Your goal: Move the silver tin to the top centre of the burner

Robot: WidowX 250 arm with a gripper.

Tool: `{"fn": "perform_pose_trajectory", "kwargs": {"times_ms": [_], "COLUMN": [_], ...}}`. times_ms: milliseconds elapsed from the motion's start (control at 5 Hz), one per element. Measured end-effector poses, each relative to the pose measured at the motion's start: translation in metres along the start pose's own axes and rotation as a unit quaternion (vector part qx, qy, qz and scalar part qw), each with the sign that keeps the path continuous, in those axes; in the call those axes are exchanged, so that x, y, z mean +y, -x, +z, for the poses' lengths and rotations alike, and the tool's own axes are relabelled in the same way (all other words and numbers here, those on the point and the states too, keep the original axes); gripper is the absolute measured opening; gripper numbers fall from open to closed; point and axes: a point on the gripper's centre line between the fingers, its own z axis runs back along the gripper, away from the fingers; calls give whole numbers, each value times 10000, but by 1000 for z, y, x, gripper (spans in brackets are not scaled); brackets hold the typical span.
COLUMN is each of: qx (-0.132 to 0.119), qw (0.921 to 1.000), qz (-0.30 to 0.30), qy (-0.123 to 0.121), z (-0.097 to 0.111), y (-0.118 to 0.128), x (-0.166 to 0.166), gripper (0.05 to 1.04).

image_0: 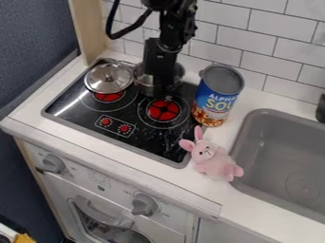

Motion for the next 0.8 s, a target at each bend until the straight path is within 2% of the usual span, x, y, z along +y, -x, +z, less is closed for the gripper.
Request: {"fn": "perform_pose_trajectory", "kwargs": {"times_ms": [200,400,600,800], "qx": [-46,-161,-251,-349], "qw": [10000,9998,9997,9992], "qz": [-28,52,54,95], "qy": [-32,-82,-51,-158], "z": [-4,-3,-2,-3], "y": [2,1,-1,-2], "x": [-3,-4,-4,3], "gripper": [117,303,592,904]}}
